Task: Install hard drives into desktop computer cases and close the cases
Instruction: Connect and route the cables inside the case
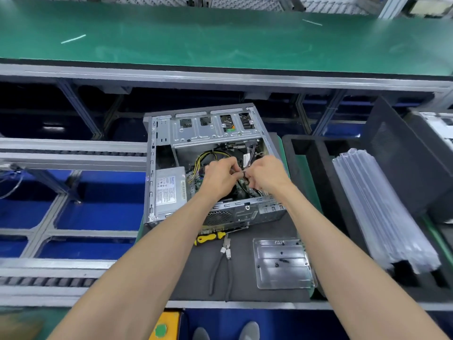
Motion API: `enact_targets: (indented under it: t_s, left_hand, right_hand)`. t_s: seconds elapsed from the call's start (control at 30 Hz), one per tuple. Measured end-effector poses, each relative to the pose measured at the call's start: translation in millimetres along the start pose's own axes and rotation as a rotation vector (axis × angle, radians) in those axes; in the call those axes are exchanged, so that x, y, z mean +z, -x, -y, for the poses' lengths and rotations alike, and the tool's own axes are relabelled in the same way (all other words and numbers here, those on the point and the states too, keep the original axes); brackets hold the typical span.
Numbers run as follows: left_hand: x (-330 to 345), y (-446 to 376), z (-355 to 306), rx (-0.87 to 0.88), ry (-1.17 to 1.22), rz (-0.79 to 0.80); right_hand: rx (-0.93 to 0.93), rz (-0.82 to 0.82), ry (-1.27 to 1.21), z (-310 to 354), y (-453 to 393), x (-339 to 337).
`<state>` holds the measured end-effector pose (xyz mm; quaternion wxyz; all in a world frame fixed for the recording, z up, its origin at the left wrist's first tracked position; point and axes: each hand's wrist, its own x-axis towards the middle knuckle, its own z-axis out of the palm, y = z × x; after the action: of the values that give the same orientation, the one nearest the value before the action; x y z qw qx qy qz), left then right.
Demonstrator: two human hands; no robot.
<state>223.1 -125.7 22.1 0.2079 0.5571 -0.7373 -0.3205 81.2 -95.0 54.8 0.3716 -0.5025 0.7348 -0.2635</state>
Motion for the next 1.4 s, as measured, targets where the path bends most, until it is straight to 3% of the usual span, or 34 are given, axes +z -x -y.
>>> enact_targets:
  t_s: [0.13,0.23,0.3,0.4,0.5,0.57,0.67,0.9,1.03,1.2,1.4]
  left_hand:
    - [0,4,-1,0.014,-0.003,0.011]
    - [0,5,-2,0.014,-0.005,0.012]
    - [-1,5,-2,0.008,-0.003,0.013]
    - [-1,5,-1,0.004,0.006,0.031]
    - [-1,5,-2,-0.003,0.018,0.044]
    - [-1,5,-2,-0.002,0.017,0.044]
    - [-1,4,-1,0.002,0.008,0.044]
    - [-1,3,2,0.022,0.005,0.047]
    - [-1,3,3,0.027,0.015,0.045]
    - [0,4,3,0.019,0.059,0.032]
    - [-1,3,4,0.047,0.087,-0.018]
  right_hand:
    - [-0.095,-0.147,0.049,-13,20,-1]
    - [-0.335,-0.452,0.066,-28,44,8]
    - [-0.510,-0.546,0.028,-42,67,20]
    - [-0.530,-0.359,0.181,-72,97,54]
    - [-0.213,0.027,0.511,-97,115,99]
    - [-0.049,0.165,0.612,-102,125,124]
    - [0.061,0.173,0.600,-102,130,141]
    - [0.055,0.145,0.613,-100,130,125]
    - [0.018,0.170,0.303,-106,129,89]
    - [-0.026,0.052,-0.431,-100,132,37]
    - [-0.068,-0.016,-0.927,-67,115,-17]
